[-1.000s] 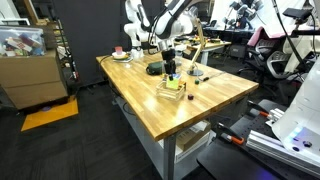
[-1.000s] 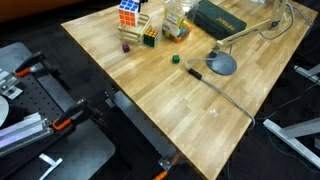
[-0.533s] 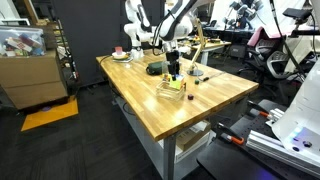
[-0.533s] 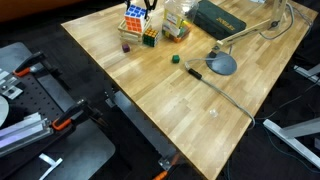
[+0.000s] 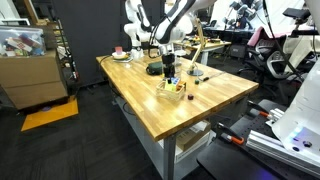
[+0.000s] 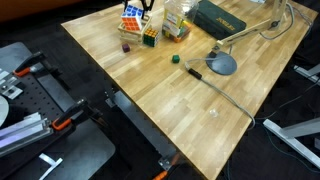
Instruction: Put the Rubik's cube on the right into the wooden box
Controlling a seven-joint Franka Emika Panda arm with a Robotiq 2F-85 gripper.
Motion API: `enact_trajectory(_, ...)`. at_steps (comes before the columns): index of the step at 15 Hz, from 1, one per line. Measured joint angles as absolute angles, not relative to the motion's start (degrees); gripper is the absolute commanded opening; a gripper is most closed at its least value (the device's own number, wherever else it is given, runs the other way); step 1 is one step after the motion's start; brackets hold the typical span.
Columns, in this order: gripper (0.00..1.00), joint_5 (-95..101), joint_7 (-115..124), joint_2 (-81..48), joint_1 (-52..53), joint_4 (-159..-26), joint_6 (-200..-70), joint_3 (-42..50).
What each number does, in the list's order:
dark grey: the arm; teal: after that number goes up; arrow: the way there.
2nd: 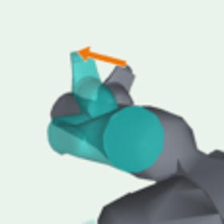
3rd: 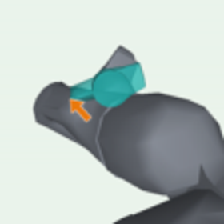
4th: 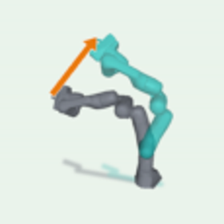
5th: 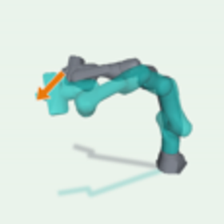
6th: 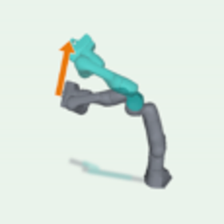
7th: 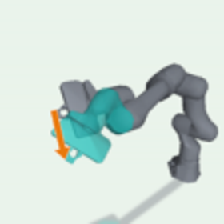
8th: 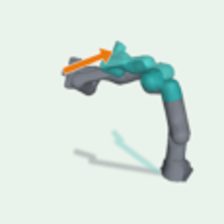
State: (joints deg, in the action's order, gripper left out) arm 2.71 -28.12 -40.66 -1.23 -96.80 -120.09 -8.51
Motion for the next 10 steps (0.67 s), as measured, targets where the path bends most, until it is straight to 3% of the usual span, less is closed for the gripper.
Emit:
enact_trajectory(4, 0.53, 1.9, -29.5, -41.2, -1.3, -95.7, -120.1, -8.8)
enact_trajectory(6, 0.94, 0.9, -30.6, -41.3, -1.4, -95.6, -120.1, -8.9)
enact_trajectory(7, 0.95, 0.5, -31.0, -41.4, -1.5, -95.6, -120.1, -8.9)
enact_trajectory(8, 0.83, 0.3, -31.4, -41.5, -1.5, -95.6, -120.1, -8.9)
enact_trajectory(10, 0.95, 0.3, -31.4, -41.6, -1.5, -95.6, -120.1, -8.9)
